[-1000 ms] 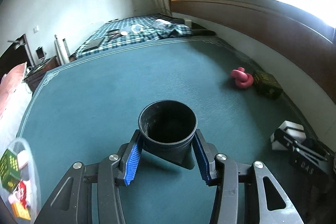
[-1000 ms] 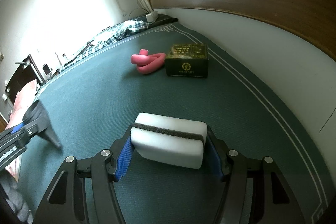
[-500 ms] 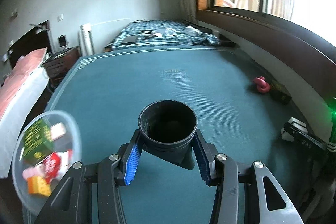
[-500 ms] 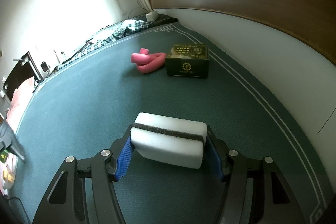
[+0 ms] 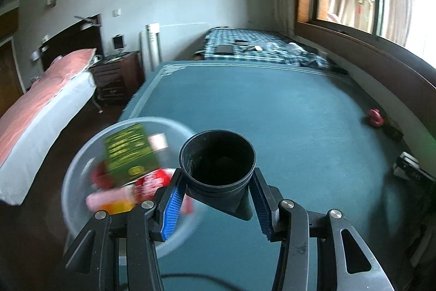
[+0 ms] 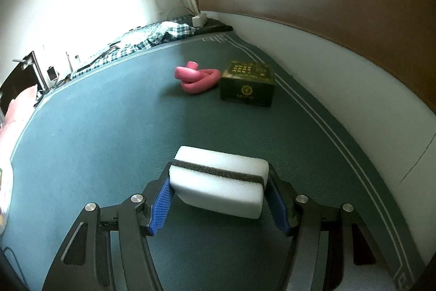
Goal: Organize objects
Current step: 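Carry the black cup to the clear bowl with the left tool and lower it in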
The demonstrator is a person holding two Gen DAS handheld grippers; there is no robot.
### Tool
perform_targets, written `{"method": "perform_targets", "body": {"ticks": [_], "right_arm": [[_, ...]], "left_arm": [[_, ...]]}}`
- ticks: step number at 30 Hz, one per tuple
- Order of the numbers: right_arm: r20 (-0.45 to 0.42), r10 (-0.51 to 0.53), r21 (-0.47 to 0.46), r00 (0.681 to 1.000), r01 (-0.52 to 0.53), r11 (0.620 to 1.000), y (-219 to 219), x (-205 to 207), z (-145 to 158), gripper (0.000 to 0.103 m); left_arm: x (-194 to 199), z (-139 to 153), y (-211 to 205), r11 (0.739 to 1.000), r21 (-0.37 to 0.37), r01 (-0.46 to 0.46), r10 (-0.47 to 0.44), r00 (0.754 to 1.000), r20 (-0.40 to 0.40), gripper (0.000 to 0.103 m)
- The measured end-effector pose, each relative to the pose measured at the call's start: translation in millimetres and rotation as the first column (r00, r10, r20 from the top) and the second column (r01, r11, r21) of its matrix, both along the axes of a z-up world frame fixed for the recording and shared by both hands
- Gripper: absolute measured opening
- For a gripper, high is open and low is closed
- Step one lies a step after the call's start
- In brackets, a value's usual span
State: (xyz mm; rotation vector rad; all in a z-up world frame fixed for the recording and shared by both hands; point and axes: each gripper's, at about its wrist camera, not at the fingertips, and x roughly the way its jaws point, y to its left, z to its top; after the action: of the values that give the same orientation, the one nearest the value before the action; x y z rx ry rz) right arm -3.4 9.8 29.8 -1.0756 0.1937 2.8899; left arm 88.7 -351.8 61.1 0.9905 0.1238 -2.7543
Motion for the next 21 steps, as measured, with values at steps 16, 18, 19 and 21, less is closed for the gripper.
{"method": "perform_targets", "body": {"ticks": [16,18,19,21], "right_arm": [[-0.063,0.16,-0.014,0.985,-0.161,0.987,-77,11,30,0.063],[-0.066,0.196,-0.02,0.978,-0.197,0.98,-91,12,32,0.063],[-0.068,0.213,-0.022,0.975,-0.214,0.977,-99,11,33,0.063],[-0.073,0.252,-0.022,0.965,-0.254,0.967,-116,10,35,0.063]], "left_arm": [[34,-9,-90,0.987,-0.001,-0.158,0.158,0.987,0.014,0.05],[35,-9,-96,0.986,0.0,-0.164,0.164,0.986,0.015,0.05],[34,-9,-99,0.986,-0.001,-0.167,0.167,0.986,0.015,0.05],[33,-9,-104,0.985,-0.002,-0.171,0.171,0.985,0.013,0.05]]}}
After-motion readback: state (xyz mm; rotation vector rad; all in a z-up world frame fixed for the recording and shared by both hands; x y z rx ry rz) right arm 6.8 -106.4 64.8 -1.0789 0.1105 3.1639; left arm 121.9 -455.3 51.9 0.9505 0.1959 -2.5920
